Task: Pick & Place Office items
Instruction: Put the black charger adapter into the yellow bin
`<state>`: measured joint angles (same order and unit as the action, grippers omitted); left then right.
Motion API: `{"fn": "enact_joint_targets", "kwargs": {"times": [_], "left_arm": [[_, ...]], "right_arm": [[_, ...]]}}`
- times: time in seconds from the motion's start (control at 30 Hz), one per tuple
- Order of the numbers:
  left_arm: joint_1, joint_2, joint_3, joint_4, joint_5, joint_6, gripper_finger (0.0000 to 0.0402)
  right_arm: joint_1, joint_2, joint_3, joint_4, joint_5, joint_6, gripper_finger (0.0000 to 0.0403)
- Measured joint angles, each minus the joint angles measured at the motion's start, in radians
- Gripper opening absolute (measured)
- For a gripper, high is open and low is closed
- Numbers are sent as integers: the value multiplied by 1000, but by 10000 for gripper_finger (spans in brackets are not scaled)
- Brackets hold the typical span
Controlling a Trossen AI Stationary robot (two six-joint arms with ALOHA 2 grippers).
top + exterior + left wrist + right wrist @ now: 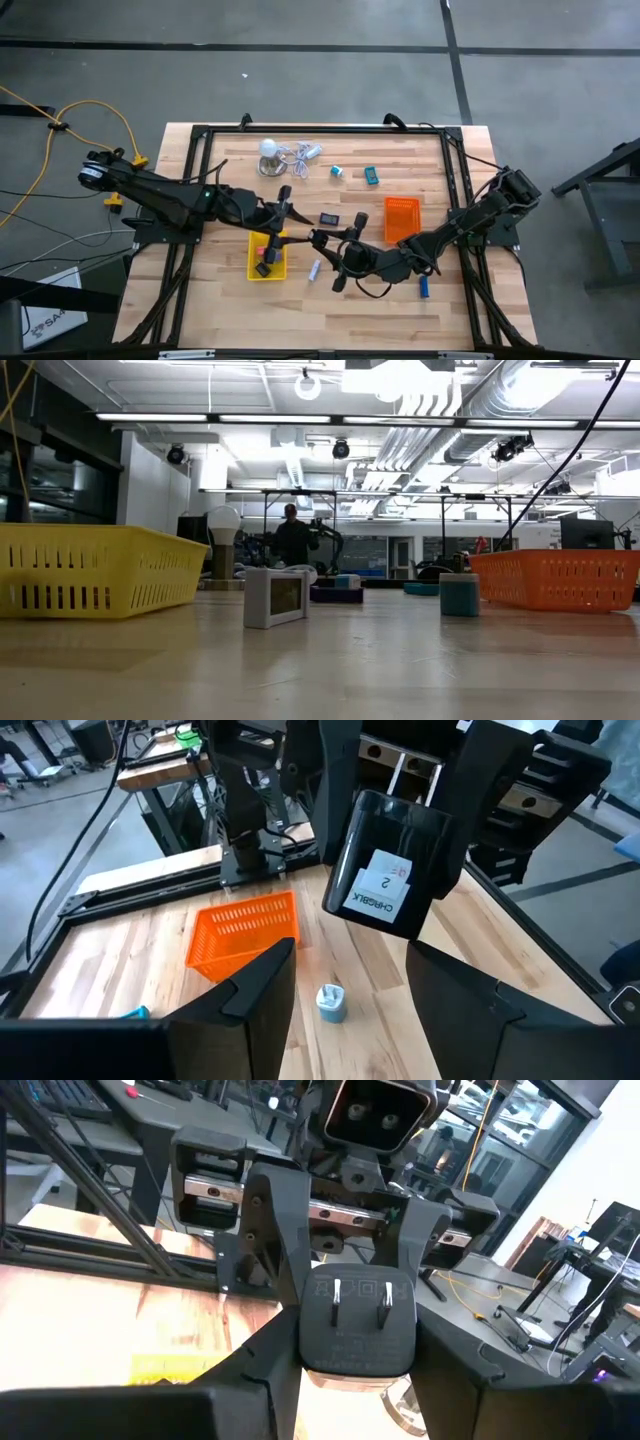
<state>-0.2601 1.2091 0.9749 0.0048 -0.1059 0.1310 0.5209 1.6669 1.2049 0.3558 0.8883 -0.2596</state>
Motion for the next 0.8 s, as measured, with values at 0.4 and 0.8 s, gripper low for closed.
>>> {"fn": "enact_joint_targets", "kwargs": {"times": [0.4,0.8], "left_arm": [[-27,0,0,13,3,20,184],[-27,0,0,31,3,21,184]], "right_arm": [[-14,1,0,17,-47,1,140],[-60,1,0,31,-177,24,140]]}}
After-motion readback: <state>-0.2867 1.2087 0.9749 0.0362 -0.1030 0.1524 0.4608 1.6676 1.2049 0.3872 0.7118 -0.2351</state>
